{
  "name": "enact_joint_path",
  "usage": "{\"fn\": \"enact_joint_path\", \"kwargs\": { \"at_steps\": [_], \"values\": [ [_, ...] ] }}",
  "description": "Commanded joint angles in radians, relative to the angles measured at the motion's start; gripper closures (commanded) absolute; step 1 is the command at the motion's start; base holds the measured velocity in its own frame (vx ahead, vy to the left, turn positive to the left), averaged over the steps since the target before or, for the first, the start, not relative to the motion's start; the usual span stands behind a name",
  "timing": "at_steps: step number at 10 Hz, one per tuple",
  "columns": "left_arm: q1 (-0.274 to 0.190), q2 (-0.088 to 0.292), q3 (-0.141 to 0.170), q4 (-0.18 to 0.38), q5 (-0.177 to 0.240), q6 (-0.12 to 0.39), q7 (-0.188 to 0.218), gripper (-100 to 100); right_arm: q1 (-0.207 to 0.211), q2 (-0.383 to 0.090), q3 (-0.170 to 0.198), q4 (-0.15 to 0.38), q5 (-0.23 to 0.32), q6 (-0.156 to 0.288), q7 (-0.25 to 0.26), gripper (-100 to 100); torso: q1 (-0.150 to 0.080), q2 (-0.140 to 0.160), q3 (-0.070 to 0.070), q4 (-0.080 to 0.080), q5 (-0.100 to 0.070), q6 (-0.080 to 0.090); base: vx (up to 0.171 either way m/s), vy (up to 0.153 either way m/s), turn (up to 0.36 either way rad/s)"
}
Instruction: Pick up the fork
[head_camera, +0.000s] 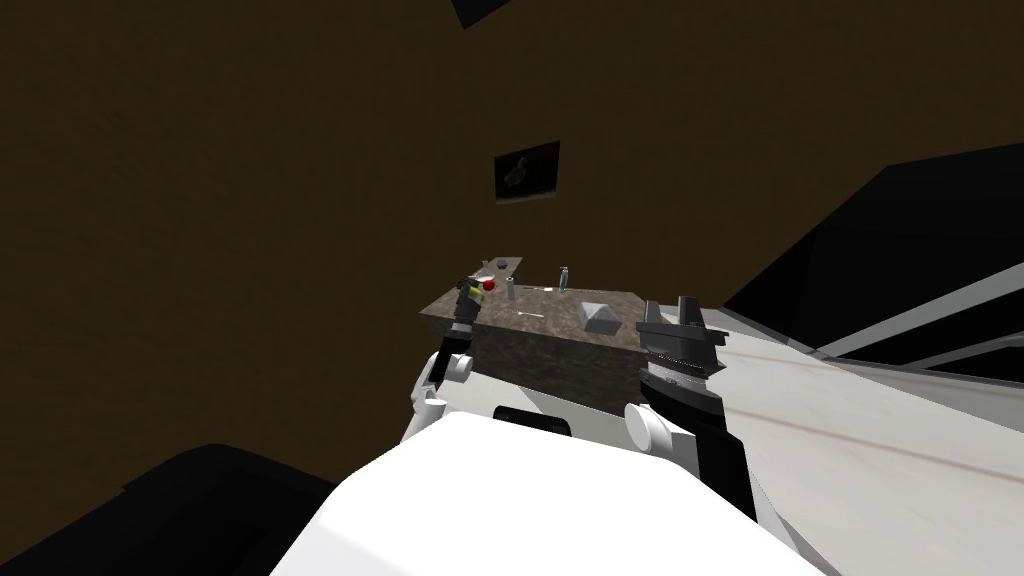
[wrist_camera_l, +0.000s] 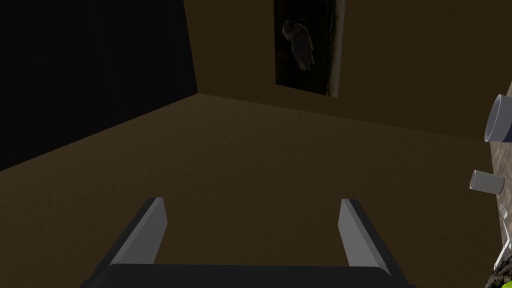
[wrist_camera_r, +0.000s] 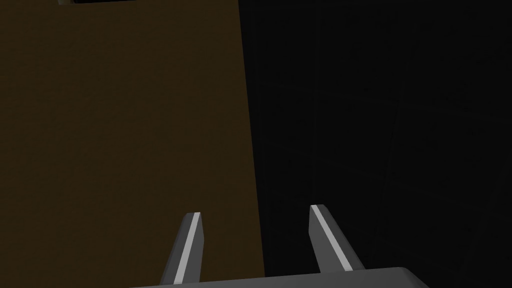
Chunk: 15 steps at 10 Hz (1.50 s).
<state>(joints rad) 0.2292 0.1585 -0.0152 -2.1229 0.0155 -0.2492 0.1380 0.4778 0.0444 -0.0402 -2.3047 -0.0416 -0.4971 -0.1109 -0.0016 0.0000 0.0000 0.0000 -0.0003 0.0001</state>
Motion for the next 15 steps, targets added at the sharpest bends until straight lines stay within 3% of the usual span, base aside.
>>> {"fn": "enact_joint_path", "kwargs": {
  "at_steps": [1,2,5,15],
  "values": [
    [-0.032,0.006,-0.004,0.023,-0.001,0.021,0.004,-100,0.000,0.000,0.000,0.000,0.000,0.000,0.000,0,0.000,0.000,0.000,0.000,0.000,0.000,-0.006,-0.022,0.010],
    [-0.071,0.016,-0.014,0.053,-0.002,0.066,0.011,-100,0.000,0.000,0.000,0.000,0.000,0.000,0.000,0,0.000,0.000,0.000,0.000,0.000,0.000,-0.008,-0.029,0.019],
    [-0.129,0.025,-0.023,0.085,-0.004,0.121,0.017,-100,0.000,0.000,0.000,0.000,0.000,0.000,0.000,0,0.000,0.000,0.000,0.000,0.000,0.000,-0.004,-0.025,0.014],
    [-0.395,0.054,-0.065,0.291,-0.016,0.414,0.041,-100,0.000,0.000,0.000,0.000,0.000,0.000,0.000,0,-0.001,-0.001,0.000,0.000,0.000,0.000,-0.001,-0.031,0.010]
  ]
}}
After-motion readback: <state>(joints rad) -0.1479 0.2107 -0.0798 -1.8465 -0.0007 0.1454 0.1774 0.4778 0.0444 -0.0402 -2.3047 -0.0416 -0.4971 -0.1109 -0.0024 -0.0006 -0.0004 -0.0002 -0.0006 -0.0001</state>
